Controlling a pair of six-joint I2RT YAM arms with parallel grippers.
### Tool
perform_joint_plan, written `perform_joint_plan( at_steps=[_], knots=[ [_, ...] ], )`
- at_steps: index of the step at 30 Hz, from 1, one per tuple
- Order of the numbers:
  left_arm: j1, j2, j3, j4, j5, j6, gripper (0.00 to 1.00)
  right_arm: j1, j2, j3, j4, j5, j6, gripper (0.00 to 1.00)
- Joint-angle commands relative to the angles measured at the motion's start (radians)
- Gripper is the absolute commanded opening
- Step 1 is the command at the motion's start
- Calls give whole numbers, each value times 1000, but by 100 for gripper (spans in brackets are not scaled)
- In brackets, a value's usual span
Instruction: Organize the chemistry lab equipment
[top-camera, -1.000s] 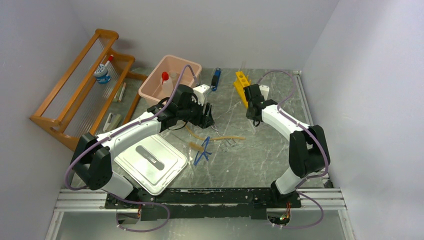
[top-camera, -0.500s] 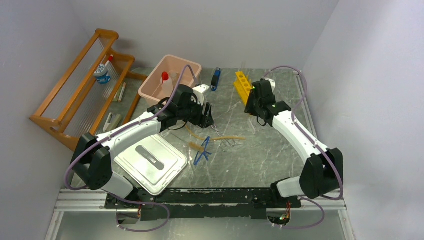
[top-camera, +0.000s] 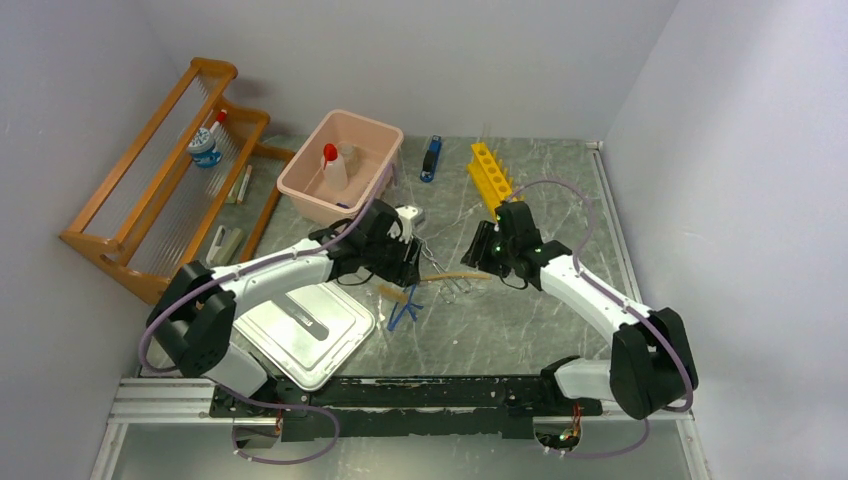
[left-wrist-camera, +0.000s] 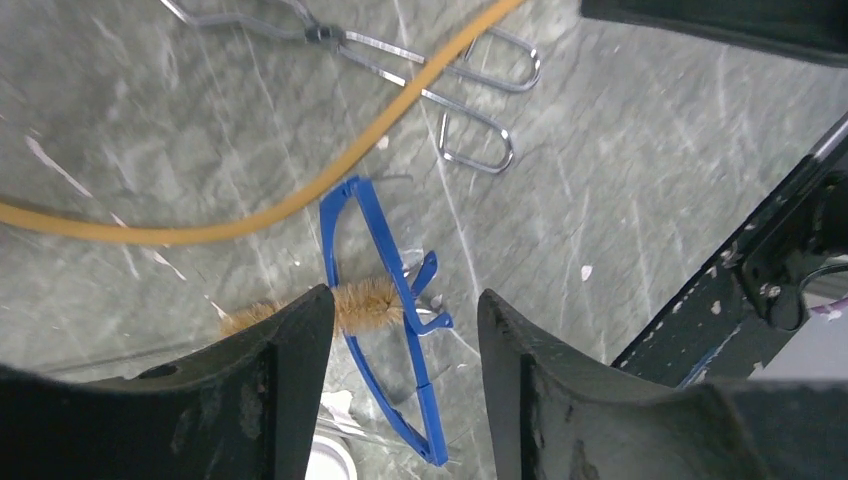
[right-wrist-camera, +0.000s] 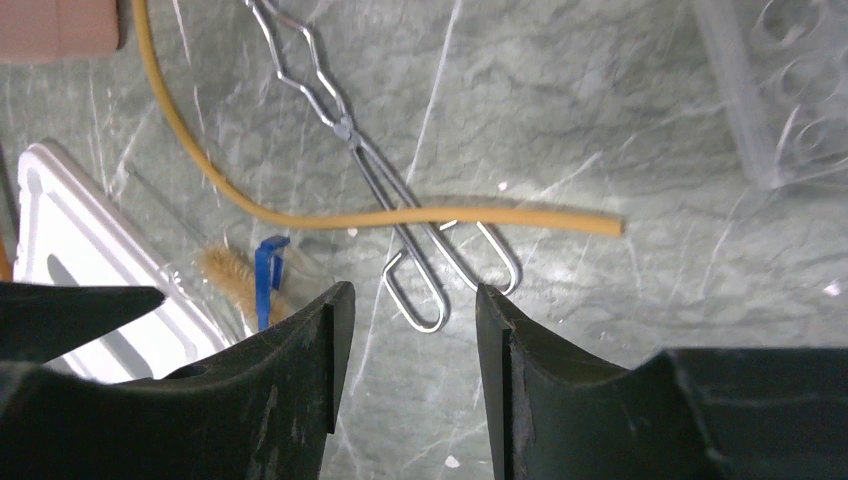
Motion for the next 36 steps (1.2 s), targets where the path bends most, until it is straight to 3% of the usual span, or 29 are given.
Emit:
perform_joint_plan(
  at_steps=[1,11,16,21,36],
  knots=[
    [-29,46,-50,29,16,-46,57,15,-58,-52,74,-55,59,51],
    [-72,203,-4,99,6,-66,46,17,-144,-66,7,-63,13,50],
    [-91,241,27,99,-1,-69,29,16,-180,-59,-27,-54,-6,49],
    [-118,241,47,104,32,-87,5,16,-218,-66,-48,-32,-13,49],
    [-140,145,6,327,448,-239,5,15,-353,-49,-149,92,32,48]
  ],
)
